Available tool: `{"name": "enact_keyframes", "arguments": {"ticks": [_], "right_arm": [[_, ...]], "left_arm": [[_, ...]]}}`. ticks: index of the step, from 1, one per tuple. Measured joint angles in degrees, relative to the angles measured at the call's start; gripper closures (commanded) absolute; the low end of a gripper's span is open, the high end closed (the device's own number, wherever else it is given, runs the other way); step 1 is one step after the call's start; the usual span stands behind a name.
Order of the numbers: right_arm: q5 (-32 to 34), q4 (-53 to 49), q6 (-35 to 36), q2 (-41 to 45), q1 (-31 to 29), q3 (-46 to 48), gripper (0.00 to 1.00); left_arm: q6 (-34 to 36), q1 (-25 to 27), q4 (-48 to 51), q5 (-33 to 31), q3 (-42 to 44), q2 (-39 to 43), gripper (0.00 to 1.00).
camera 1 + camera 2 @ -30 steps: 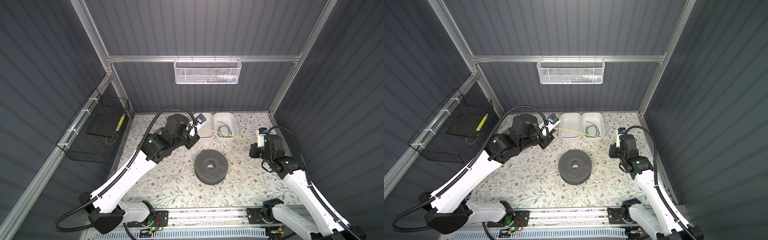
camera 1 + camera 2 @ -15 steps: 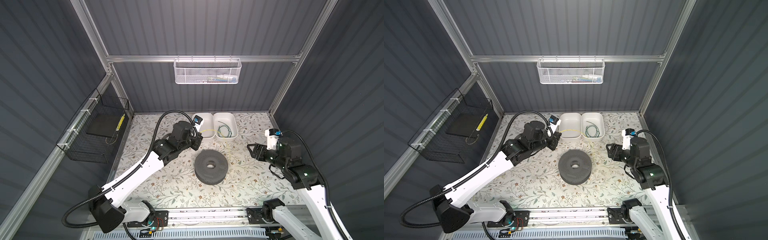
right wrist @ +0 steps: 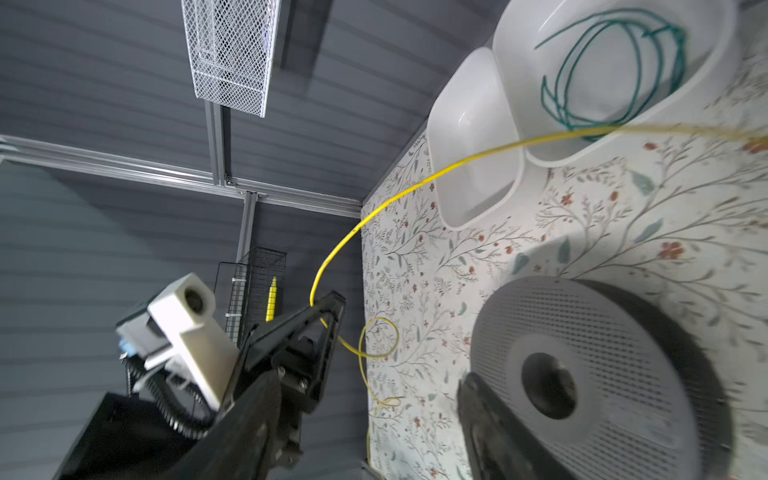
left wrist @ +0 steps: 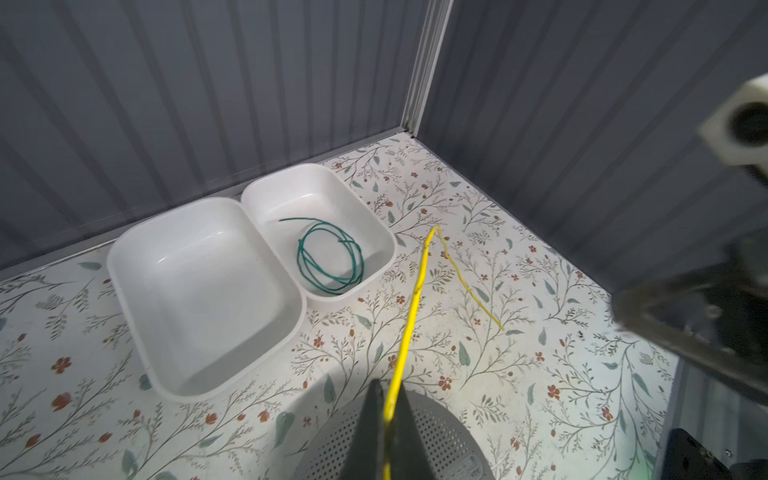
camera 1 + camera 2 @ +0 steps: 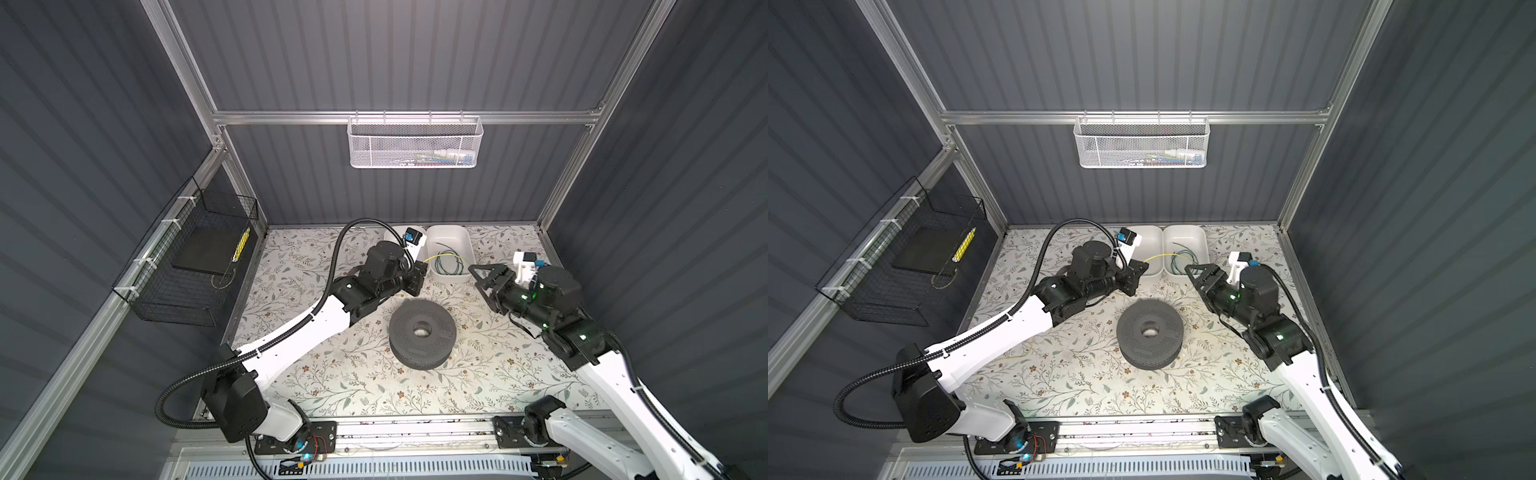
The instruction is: Wrap the cables
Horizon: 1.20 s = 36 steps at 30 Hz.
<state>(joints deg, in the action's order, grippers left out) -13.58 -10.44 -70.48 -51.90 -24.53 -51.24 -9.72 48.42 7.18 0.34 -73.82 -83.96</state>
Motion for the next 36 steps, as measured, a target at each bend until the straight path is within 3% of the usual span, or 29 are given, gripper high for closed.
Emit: {"name": "enact_keyframes", "arguments": {"ticks": [4, 7, 9, 12, 13, 14, 15, 17, 21, 25, 30, 33, 36], "right_arm": [[1.86, 5.07, -4.61, -7.98, -2.97, -1.57, 0.29], [3.39, 7.13, -6.58, -11.65, -3.56, -2.58, 0.35], [4.46, 8.0, -7.23, -12.37, -3.61, -2.62, 0.55], [5.2, 9.16, -8.22, -12.44, -3.61, -2.71, 0.94], [5.4, 9.44, -8.5, -12.44, -3.63, -2.71, 1.0], [5.44, 9.86, -8.9, -12.41, -3.65, -2.71, 1.0], [5.66, 10.21, -8.81, -12.31, -3.67, -2.75, 1.0], [6.6, 10.05, -8.57, -11.47, -3.78, -2.75, 1.0], [8.31, 8.17, -6.62, -7.63, -2.58, -2.78, 1.0], [8.07, 6.32, -4.85, -4.52, 0.94, -2.78, 1.0], [5.73, 4.24, -2.93, -3.91, 3.89, -2.75, 1.0], [3.69, 3.13, -2.01, -3.93, 5.31, -2.75, 1.0], [2.21, 2.19, -1.05, -4.07, 6.62, -2.78, 1.0]], "left_arm": [[0.13, 2.75, -0.92, 0.79, -0.33, -1.75, 1.0], [0.24, 4.07, -0.92, 1.86, -0.37, -2.95, 1.0], [0.28, 4.37, -0.9, 2.69, -0.37, -2.95, 1.0], [0.52, 4.37, -1.4, 3.1, -0.37, -2.75, 1.0], [0.68, 4.37, -1.53, 3.13, -0.37, -2.67, 0.98], [0.94, 4.37, -1.51, 3.26, -0.35, -2.51, 0.86], [1.29, 4.37, -1.49, 3.28, -0.28, -2.43, 0.66], [1.55, 4.37, -1.2, 3.32, -0.09, -1.99, 0.41], [1.09, 4.37, 1.6, 0.13, 2.03, 2.27, 0.15], [-2.19, 4.04, 9.22, -11.19, 4.61, 13.09, 0.12], [-12.74, -0.11, 23.26, -26.12, 8.35, 30.38, 0.1], [-18.56, -0.79, 31.98, -29.11, 11.76, 36.26, 0.14], [-22.84, -0.79, 37.88, -28.15, 16.98, 36.76, 0.21]]}}
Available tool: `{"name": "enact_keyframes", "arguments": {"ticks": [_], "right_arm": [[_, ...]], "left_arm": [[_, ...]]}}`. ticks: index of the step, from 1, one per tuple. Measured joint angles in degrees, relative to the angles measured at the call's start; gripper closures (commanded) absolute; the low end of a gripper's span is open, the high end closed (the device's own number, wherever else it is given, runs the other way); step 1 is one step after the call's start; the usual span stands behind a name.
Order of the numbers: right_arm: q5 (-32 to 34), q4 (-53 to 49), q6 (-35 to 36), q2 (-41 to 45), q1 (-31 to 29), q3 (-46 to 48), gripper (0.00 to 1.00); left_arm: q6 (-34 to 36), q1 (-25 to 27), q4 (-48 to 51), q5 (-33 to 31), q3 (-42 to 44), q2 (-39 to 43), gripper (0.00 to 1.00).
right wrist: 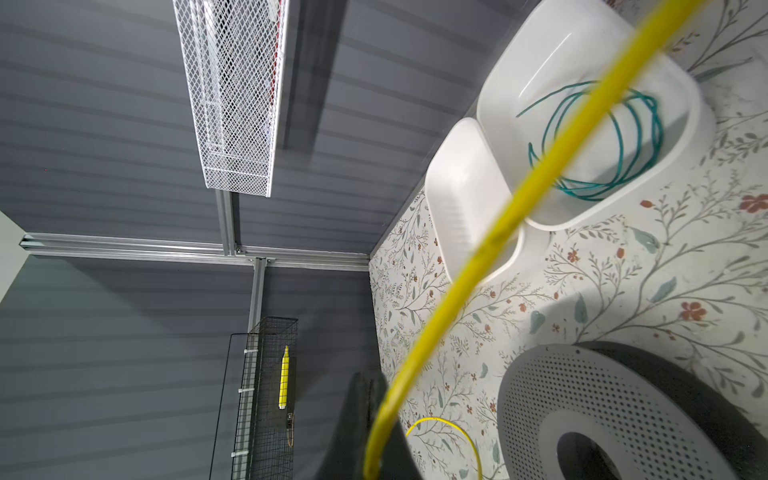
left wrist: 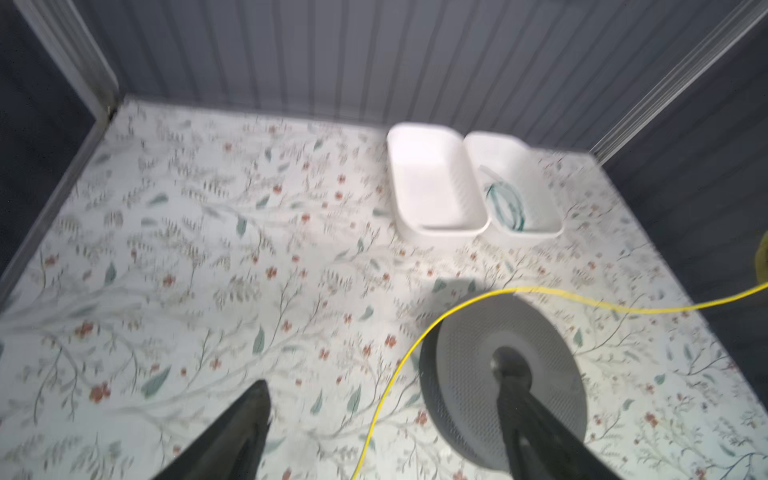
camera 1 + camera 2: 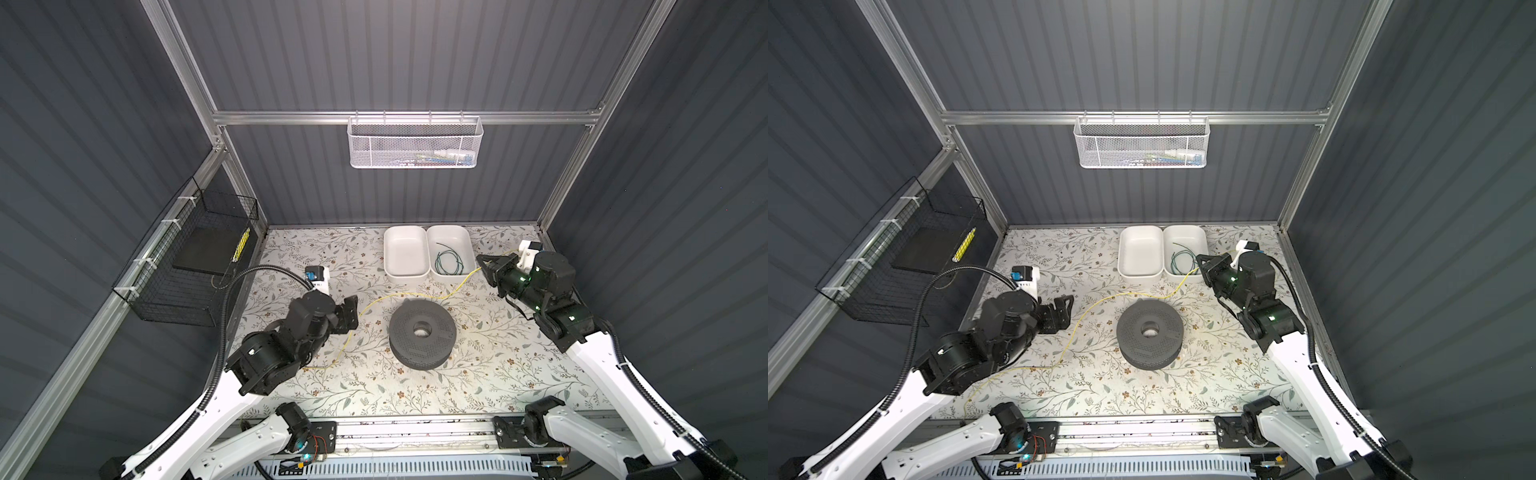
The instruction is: Wrap the cables
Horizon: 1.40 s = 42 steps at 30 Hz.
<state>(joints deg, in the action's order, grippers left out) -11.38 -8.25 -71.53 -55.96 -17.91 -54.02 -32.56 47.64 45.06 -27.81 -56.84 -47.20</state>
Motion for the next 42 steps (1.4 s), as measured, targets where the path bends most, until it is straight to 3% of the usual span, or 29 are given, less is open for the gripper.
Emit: {"name": "enact_keyframes", "arguments": {"ticks": [6, 10, 12, 16, 28, 32, 33, 35, 36, 38, 42], "right_arm": [[-3.17, -1.73, 2.05, -0.59, 2.97, -0.22, 1.0], [-5.4, -2.56, 2.84, -0.87, 5.55, -0.22, 1.0], [-6.8, -2.56, 3.08, -0.87, 6.32, -0.22, 1.0], [-9.25, -2.62, 3.43, -0.85, 7.37, -0.22, 1.0], [-15.96, -3.54, 4.04, -0.94, 14.75, -0.13, 1.0], [-18.56, -4.63, 5.84, -3.65, 18.1, -1.66, 0.99], [-19.1, -4.85, 6.27, -4.46, 18.75, -2.05, 0.92], [-20.22, -5.44, 7.48, -6.34, 20.44, -2.89, 0.62], [-20.52, -5.73, 7.93, -7.28, 21.33, -3.26, 0.52], [-21.11, -6.47, 9.81, -9.66, 23.39, -4.5, 0.39], [-21.53, -8.61, 12.87, -10.49, 25.11, -4.2, 0.26]], "left_arm": [[-4.33, 0.0, 5.11, 9.09, 11.61, 0.96, 0.25], [-5.31, 0.0, 3.96, 14.4, 12.46, -0.09, 0.4], [-5.62, 0.0, 3.3, 15.34, 12.46, -1.92, 0.5], [-5.73, 0.0, 1.29, 16.37, 13.09, -5.92, 0.6], [-2.93, 0.11, -4.07, 16.72, 14.95, -7.63, 1.0], [-0.79, 0.33, -5.75, 18.97, 14.38, -9.64, 1.0], [-0.33, 0.33, -5.75, 19.39, 13.79, -10.47, 1.0], [0.63, 0.87, -5.73, 20.0, 11.74, -12.59, 1.0], [0.98, 1.29, -5.64, 19.98, 10.56, -13.6, 1.0], [1.57, 2.05, -5.35, 19.96, 6.97, -16.28, 1.0], [2.45, 2.73, -5.27, 19.74, -1.05, -21.77, 1.0]]}}
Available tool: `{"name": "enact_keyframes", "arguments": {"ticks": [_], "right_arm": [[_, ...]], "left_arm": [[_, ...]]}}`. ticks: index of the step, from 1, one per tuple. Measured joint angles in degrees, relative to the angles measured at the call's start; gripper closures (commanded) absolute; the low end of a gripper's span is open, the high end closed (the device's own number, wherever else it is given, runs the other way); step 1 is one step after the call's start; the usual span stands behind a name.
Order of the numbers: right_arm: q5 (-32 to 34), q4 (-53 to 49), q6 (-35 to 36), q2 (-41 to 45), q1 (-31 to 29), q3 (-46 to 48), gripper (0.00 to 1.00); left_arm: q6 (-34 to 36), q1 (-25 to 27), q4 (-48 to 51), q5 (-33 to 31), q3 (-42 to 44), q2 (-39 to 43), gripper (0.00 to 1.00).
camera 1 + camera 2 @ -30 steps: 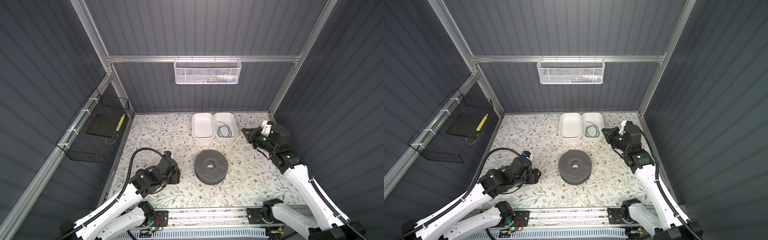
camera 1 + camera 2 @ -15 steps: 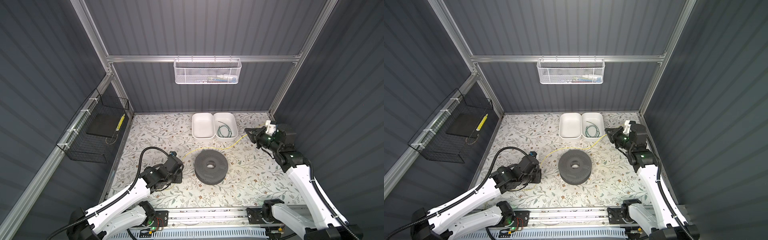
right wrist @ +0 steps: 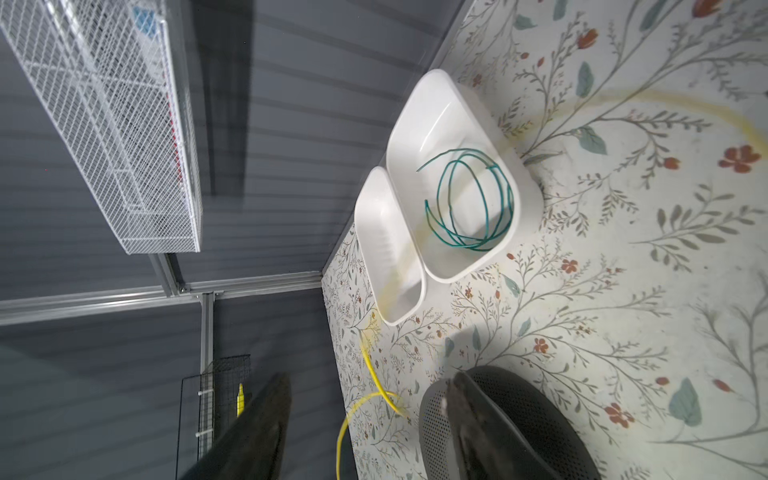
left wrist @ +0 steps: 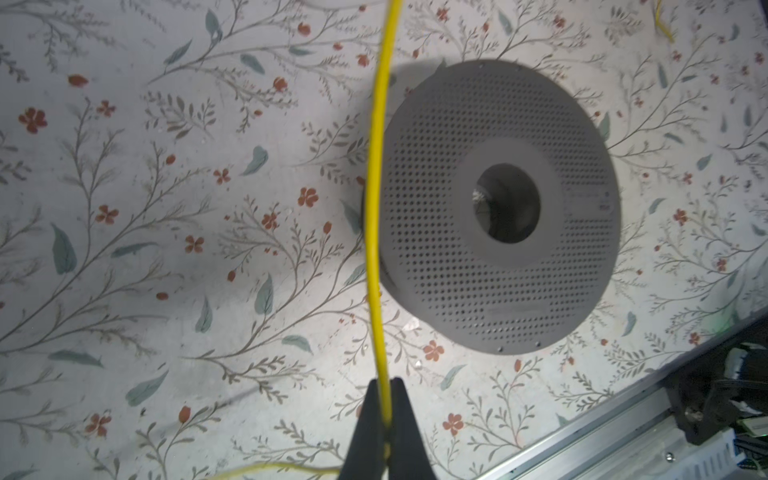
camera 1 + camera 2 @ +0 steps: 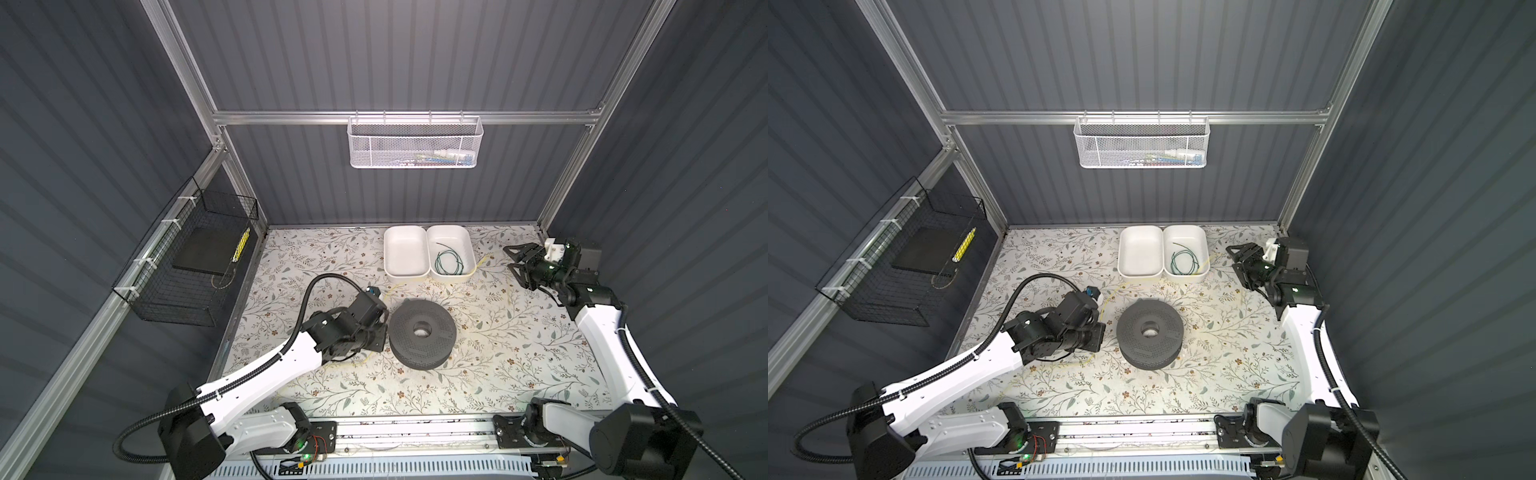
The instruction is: Wrap the cables
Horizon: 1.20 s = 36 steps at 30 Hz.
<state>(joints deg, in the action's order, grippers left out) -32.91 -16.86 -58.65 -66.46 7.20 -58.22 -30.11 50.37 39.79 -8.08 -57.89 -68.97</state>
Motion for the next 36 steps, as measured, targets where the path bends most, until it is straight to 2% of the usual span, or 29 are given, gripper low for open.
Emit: {"name": "enact_keyframes", "arguments": {"ticks": [3, 10, 13, 16, 19, 23, 26, 30, 32, 36], "right_arm": [[-0.11, -1.75, 1.84, 3.65, 0.0, 2.12, 0.21], [-2.56, -7.1, 5.53, 11.58, 0.48, 4.85, 0.19], [-3.1, -10.05, 6.27, 16.13, 0.17, 4.81, 0.23], [-2.69, -11.67, 6.08, 22.38, -2.03, 4.61, 0.33], [-0.96, -11.21, 5.07, 27.56, -8.35, 4.61, 0.47], [3.54, -4.31, 6.08, 30.62, -22.6, 8.5, 0.52], [8.35, -0.63, 10.62, 27.78, -32.13, 12.39, 0.48], [14.45, 4.48, 17.77, 20.44, -40.87, 15.5, 0.42], [16.5, 7.87, 20.55, 16.65, -43.54, 16.57, 0.42], [19.93, 13.16, 23.3, 11.3, -45.13, 17.07, 0.42]], "left_arm": [[0.59, 0.24, -0.5, -0.46, -4.7, -2.89, 1.0], [2.4, 0.24, -1.53, -0.83, -13.22, -8.52, 1.0], [3.52, 0.24, -1.7, -0.33, -17.46, -11.54, 1.0], [4.24, 0.26, -1.68, 0.96, -21.59, -14.1, 1.0], [4.63, 0.63, -2.03, 2.4, -25.99, -16.37, 1.0], [4.7, 1.38, -2.47, 4.48, -31.78, -19.98, 1.0], [5.09, 1.51, -2.45, 5.57, -36.5, -23.43, 1.0], [5.31, 1.84, -1.64, 6.47, -40.83, -26.36, 1.0], [5.35, 1.84, -1.09, 6.69, -42.01, -26.86, 1.0], [5.35, 1.84, -0.26, 6.93, -43.78, -27.04, 1.0]]}}
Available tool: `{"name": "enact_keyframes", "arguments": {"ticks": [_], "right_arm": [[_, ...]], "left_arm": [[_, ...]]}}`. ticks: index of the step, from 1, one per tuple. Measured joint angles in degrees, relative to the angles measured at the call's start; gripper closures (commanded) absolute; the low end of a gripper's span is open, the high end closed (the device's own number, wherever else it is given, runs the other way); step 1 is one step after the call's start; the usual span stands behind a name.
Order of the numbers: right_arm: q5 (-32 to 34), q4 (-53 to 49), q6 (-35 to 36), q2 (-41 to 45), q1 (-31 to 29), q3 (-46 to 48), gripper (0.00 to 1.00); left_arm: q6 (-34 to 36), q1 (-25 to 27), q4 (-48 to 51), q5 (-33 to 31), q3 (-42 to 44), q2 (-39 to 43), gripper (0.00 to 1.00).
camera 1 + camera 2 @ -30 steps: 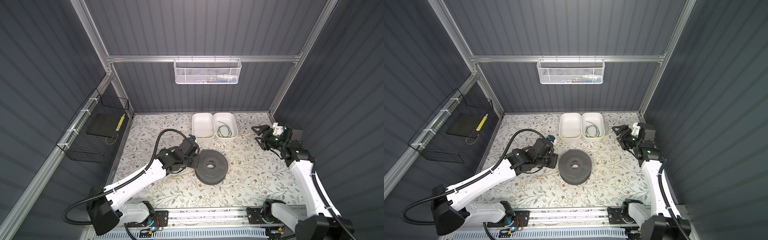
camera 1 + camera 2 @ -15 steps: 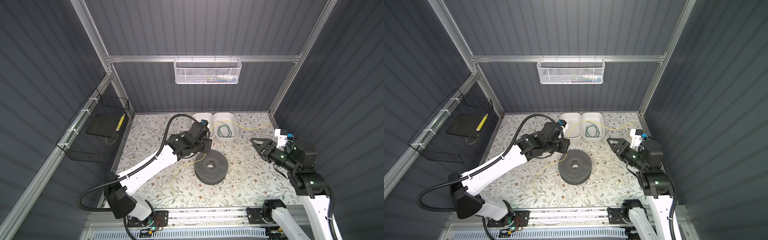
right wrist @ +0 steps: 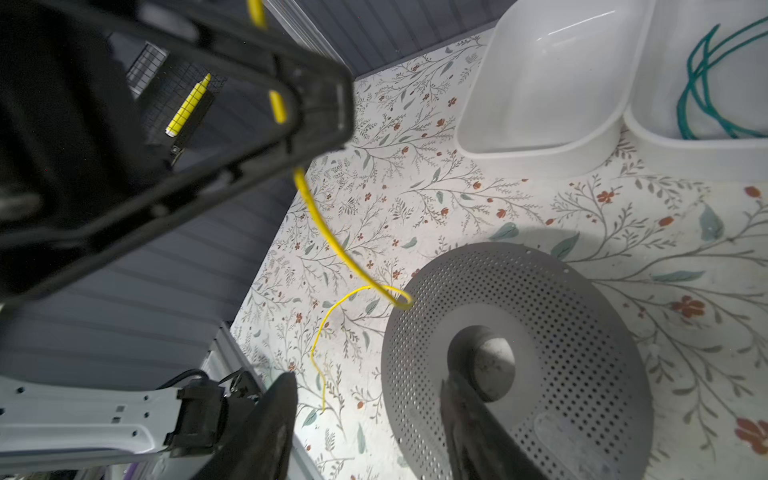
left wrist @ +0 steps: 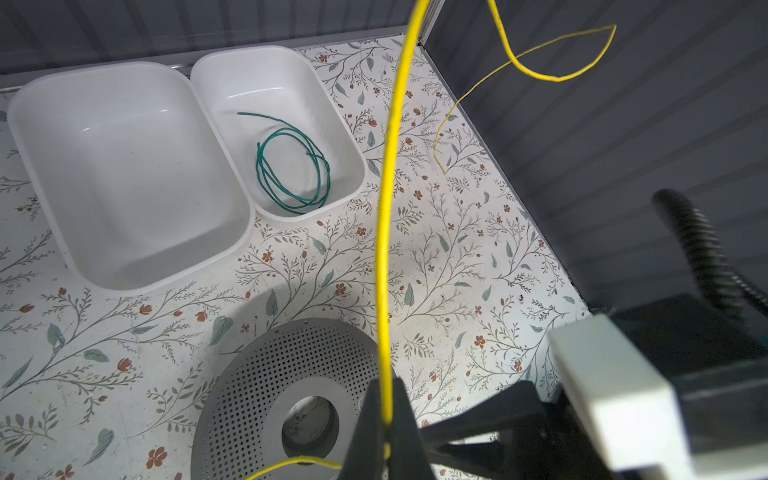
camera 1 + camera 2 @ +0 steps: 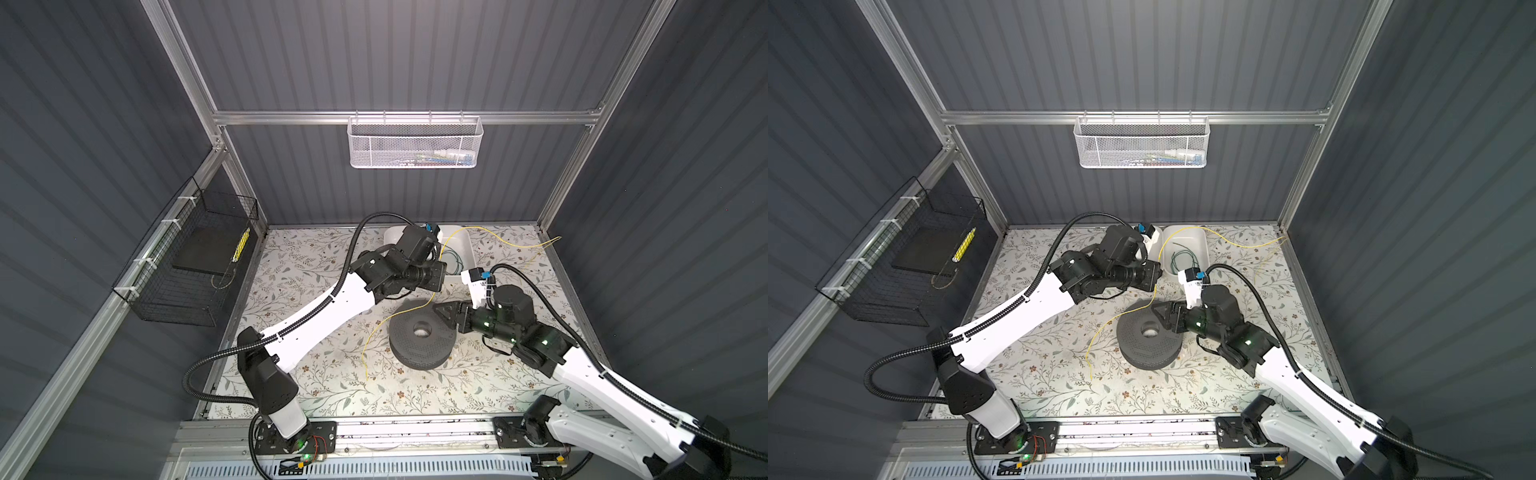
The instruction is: Wrap the cables
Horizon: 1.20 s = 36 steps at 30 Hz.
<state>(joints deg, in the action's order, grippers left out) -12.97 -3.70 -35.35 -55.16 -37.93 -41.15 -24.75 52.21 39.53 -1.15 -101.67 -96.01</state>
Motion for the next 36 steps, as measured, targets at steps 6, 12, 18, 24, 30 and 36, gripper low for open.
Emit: {"name": "enact_keyframes", "arguments": {"ticks": [6, 12, 18, 24, 30, 36], "right_arm": [[3.87, 7.1, 0.81, -3.67, -0.13, 0.44, 0.52], [4.42, 12.98, -0.48, -5.92, -0.17, 0.98, 0.71], [3.74, 16.06, -0.98, -7.37, -0.87, 1.03, 0.99], [4.87, 16.72, -1.46, -4.61, -1.14, 2.29, 1.0], [7.39, 13.46, -1.44, -0.5, -0.68, 2.99, 1.0], [9.4, 7.72, -0.76, 6.78, -0.57, 3.43, 1.0]], "left_arm": [[-0.04, 0.0, 0.31, 1.16, -0.94, 0.0, 1.0], [-0.04, 0.0, 0.13, 2.34, -0.94, 0.0, 1.0], [-0.04, -0.04, -1.27, 2.75, -0.94, 0.0, 1.0], [0.2, 0.0, -3.93, 4.42, -0.09, 0.57, 0.85], [1.51, -0.39, -5.42, 5.2, 1.9, 6.12, 0.02], [3.63, -3.41, -3.32, 0.98, 4.96, 18.1, 0.05]]}}
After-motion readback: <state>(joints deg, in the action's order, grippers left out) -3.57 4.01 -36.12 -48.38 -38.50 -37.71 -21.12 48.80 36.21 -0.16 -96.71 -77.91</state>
